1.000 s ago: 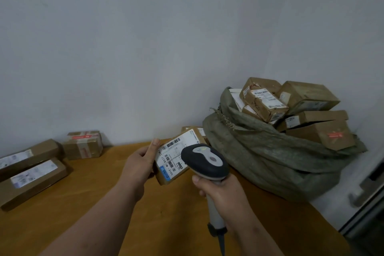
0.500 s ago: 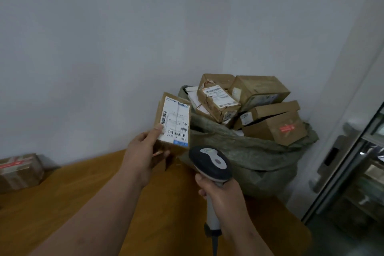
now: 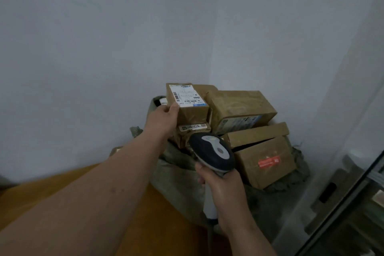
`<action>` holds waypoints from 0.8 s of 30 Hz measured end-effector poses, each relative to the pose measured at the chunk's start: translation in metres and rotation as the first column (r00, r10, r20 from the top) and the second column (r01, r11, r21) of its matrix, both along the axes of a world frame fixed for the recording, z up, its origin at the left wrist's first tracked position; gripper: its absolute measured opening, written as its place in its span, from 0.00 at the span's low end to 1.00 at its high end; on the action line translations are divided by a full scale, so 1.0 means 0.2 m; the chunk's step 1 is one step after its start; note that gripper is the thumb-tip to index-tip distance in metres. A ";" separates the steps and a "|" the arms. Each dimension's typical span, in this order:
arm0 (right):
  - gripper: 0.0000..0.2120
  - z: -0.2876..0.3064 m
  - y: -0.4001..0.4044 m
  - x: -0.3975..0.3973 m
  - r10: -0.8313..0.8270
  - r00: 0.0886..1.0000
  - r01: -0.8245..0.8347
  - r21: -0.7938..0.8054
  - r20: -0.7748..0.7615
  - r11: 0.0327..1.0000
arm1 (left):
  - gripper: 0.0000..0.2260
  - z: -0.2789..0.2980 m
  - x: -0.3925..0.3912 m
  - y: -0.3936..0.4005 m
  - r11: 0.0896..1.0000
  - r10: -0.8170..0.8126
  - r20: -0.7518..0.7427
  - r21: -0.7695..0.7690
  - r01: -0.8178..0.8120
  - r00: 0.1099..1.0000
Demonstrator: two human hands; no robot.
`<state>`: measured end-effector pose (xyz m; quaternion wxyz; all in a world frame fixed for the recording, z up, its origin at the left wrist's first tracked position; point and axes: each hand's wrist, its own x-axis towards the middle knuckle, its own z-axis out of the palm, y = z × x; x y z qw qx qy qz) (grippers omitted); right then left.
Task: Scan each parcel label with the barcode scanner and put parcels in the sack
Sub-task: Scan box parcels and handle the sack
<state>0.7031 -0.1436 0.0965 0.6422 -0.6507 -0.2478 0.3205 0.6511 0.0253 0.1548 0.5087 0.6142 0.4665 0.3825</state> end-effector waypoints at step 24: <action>0.10 -0.03 0.10 -0.49 0.148 0.987 -0.147 -0.013 0.069 0.989 | 0.11 -0.21 -0.78 -0.01 0.987 -0.106 0.126 -0.108 0.120 0.986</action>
